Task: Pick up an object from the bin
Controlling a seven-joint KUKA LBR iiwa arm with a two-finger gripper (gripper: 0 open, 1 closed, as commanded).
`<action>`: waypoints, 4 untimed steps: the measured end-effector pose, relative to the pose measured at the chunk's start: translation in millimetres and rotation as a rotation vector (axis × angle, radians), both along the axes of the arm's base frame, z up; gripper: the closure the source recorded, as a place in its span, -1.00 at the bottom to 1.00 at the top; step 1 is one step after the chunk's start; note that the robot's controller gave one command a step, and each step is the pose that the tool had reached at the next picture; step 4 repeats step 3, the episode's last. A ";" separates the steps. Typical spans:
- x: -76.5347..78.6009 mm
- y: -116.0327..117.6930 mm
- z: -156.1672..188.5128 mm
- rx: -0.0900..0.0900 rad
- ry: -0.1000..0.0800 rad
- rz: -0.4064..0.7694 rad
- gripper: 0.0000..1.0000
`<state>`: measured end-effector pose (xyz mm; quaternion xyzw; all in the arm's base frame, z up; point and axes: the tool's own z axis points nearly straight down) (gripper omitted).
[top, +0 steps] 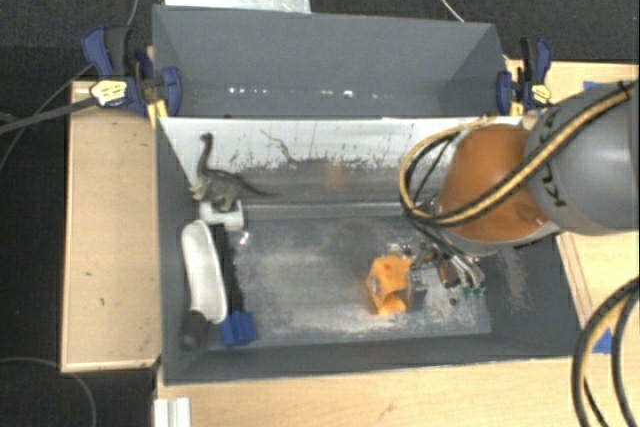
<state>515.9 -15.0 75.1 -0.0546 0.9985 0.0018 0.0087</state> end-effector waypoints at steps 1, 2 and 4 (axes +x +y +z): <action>-5.0 0.0 50.4 0.001 -0.007 -0.007 1.00; 21.4 3.8 15.4 0.000 -0.003 0.004 1.00; -3.4 -1.3 144.8 0.000 -0.010 0.026 1.00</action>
Offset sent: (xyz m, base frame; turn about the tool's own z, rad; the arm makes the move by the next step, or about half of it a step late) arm 0.0210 0.0038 0.0160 0.0076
